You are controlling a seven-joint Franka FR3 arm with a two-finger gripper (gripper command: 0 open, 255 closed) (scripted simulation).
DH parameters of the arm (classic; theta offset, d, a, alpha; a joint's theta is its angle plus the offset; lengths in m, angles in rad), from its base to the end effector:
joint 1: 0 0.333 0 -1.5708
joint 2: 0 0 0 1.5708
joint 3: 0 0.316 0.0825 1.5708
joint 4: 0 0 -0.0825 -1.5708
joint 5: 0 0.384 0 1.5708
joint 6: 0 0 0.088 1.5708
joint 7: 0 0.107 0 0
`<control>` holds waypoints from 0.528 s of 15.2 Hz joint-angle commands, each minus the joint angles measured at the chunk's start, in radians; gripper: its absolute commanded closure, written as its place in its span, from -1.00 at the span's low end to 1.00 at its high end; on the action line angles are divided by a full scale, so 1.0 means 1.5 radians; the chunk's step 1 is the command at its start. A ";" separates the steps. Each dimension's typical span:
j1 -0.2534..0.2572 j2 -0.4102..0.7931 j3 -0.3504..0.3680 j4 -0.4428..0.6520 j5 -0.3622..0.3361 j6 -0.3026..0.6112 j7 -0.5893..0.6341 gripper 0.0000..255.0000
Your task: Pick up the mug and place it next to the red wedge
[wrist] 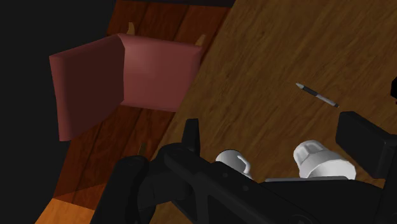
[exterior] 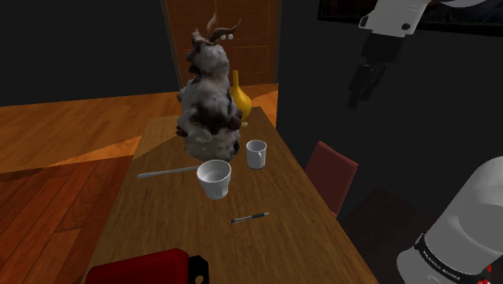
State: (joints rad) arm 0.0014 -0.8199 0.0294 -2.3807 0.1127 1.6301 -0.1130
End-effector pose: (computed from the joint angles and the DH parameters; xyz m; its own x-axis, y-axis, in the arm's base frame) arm 0.3032 0.0236 0.5949 0.9886 0.1284 0.0786 0.1348 -0.9874 -0.0827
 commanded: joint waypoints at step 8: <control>-0.003 0.137 0.024 -0.015 0.010 0.156 0.016 -1.00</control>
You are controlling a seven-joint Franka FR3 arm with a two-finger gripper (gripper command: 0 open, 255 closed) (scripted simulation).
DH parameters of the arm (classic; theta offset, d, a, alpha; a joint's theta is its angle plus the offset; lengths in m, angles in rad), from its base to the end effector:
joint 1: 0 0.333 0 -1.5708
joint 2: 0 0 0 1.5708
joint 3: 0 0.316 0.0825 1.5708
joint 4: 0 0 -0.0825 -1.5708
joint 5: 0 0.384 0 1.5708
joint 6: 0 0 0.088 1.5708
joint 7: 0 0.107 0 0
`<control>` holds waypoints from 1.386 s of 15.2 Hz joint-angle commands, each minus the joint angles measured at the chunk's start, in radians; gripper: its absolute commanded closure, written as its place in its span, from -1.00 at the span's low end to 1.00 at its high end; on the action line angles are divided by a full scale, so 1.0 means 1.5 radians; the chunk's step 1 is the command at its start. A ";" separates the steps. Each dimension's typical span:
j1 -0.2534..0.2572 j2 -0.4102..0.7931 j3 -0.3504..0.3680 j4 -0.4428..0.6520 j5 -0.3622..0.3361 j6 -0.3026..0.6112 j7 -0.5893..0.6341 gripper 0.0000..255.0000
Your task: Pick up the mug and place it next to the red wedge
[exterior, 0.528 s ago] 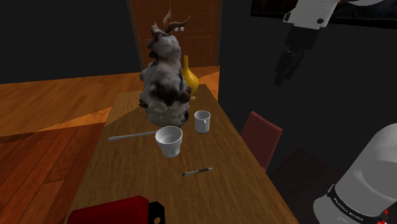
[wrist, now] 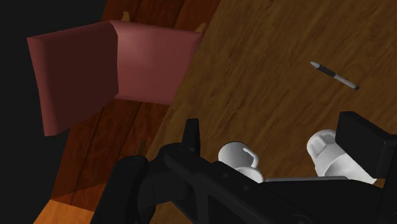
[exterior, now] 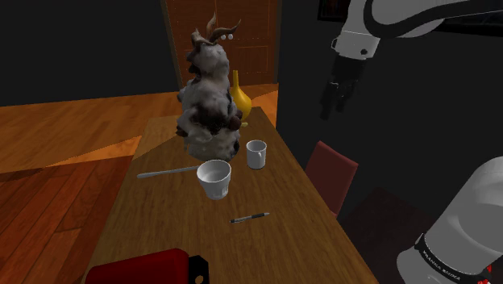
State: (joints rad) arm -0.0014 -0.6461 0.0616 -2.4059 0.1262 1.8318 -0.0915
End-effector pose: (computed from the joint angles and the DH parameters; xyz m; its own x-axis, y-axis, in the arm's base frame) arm 0.3628 0.0353 0.5432 0.9910 0.1087 0.0778 0.1149 -0.9902 -0.0800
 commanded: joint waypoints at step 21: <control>-0.005 0.548 0.039 0.231 -0.046 0.328 0.083 -1.00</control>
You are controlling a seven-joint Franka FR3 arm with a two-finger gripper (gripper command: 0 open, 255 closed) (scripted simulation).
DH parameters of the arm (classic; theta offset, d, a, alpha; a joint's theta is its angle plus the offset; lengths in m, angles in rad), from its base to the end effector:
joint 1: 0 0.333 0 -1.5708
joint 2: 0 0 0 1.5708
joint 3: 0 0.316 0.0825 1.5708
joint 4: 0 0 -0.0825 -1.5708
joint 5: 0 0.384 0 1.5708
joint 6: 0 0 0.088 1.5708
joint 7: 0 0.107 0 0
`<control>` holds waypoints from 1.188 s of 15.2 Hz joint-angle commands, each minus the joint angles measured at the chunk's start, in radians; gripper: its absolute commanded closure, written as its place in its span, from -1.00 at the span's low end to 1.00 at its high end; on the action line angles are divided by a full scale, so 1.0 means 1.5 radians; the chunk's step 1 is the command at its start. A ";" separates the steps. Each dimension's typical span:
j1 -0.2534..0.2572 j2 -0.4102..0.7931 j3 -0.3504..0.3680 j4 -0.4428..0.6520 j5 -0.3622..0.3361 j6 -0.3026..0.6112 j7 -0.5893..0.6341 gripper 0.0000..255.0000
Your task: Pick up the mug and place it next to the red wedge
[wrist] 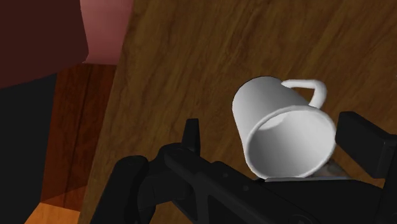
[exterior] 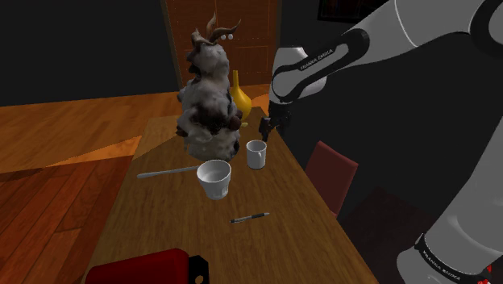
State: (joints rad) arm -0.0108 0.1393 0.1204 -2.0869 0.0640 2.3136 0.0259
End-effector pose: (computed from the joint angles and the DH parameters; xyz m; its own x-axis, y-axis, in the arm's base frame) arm 0.5738 0.0631 0.3676 0.9957 0.0375 0.0847 0.0434 -0.9966 -0.0696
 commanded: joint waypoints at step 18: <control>0.012 0.183 -0.008 0.108 -0.026 0.076 0.026 -1.00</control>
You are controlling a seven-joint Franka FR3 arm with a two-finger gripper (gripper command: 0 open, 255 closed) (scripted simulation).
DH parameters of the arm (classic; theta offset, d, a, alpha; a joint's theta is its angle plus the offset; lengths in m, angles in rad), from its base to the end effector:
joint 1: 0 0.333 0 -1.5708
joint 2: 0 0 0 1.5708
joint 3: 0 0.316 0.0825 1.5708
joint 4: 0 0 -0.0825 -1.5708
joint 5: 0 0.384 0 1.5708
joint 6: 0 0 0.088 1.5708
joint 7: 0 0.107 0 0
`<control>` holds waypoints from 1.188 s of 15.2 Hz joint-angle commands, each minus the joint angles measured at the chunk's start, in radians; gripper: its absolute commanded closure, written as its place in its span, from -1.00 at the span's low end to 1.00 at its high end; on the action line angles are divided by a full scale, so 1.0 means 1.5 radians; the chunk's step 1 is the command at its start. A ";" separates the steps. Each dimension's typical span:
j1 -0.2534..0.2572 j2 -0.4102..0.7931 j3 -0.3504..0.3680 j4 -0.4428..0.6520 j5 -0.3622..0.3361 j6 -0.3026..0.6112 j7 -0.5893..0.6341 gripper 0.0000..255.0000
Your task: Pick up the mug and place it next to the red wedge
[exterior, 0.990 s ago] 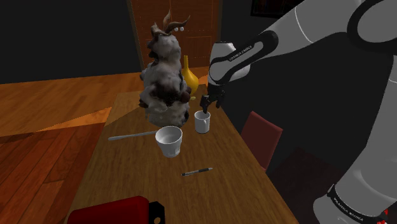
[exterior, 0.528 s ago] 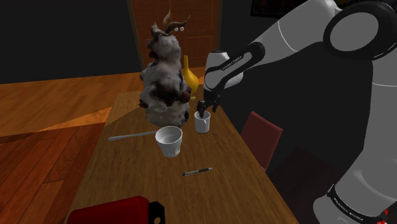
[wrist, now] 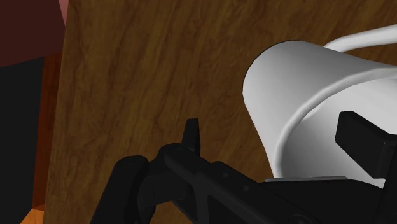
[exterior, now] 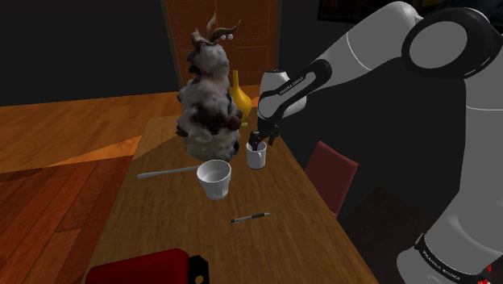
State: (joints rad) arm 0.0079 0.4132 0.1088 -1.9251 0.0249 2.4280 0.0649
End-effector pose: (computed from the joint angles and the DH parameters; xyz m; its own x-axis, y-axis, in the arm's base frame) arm 0.6295 0.0702 0.2848 0.9961 0.0196 0.0865 0.0255 -0.9974 -0.0673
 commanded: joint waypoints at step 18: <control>-0.002 -0.033 0.002 0.011 0.003 -0.043 0.000 1.00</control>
State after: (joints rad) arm 0.0052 0.3735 0.1105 -1.9102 0.0282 2.3737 0.0643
